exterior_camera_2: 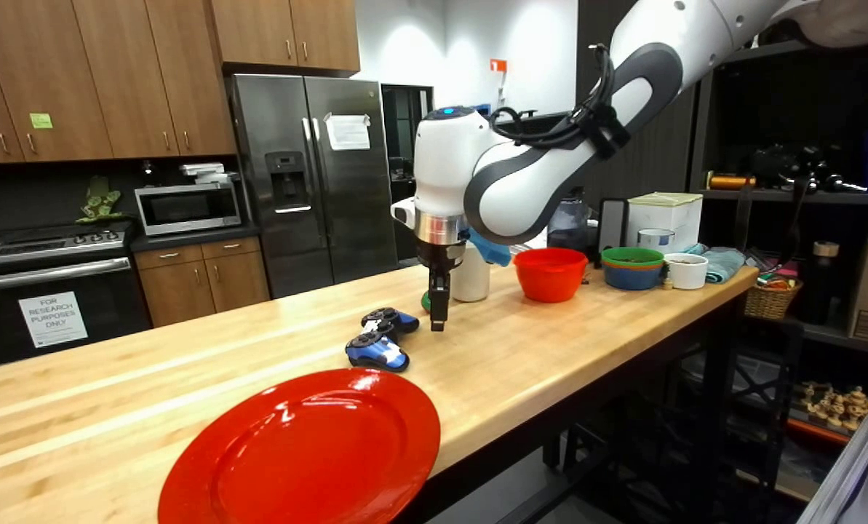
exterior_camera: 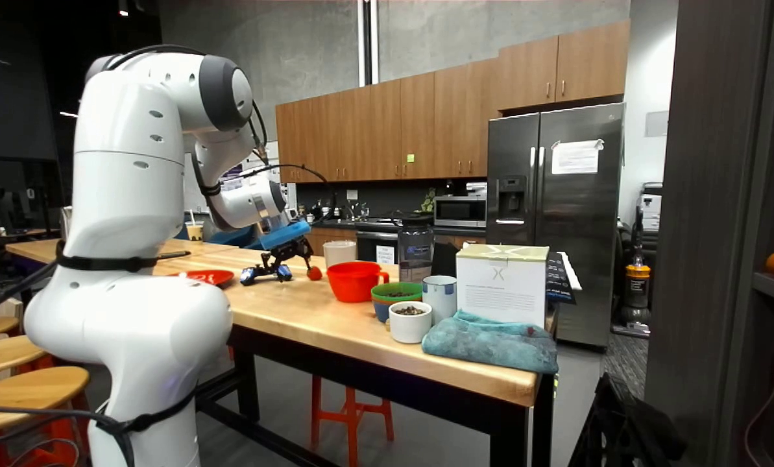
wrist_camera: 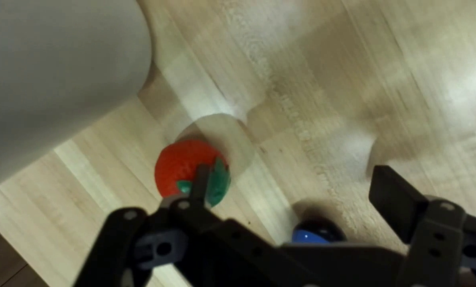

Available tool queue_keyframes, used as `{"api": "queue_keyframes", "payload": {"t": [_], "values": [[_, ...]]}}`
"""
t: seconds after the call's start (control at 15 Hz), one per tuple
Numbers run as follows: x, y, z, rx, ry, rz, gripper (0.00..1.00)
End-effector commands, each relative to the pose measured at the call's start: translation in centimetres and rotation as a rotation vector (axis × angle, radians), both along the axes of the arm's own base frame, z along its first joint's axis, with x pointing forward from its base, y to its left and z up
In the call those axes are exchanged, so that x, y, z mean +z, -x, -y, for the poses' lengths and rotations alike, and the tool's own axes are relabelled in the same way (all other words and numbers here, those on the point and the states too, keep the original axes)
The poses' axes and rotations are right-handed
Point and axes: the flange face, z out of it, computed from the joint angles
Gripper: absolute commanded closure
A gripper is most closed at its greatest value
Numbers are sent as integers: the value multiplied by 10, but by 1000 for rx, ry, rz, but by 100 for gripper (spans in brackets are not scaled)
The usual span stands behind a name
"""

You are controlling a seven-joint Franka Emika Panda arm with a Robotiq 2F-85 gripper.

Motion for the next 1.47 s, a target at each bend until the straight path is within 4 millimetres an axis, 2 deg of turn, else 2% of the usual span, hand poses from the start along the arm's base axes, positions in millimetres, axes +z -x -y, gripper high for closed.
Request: {"api": "queue_keyframes", "payload": {"t": [0.0, 0.13, 0.33, 0.53, 0.73, 1.4], "values": [[5, -10, 9, 25, 36, 71, 0], [18, -17, 13, 33, 57, 128, 0], [49, -32, 22, 25, 86, 239, 0], [60, -45, 21, 21, 85, 282, 0], [59, -45, 17, 30, 77, 268, 0], [25, -42, 8, 52, 90, 191, 0]]}}
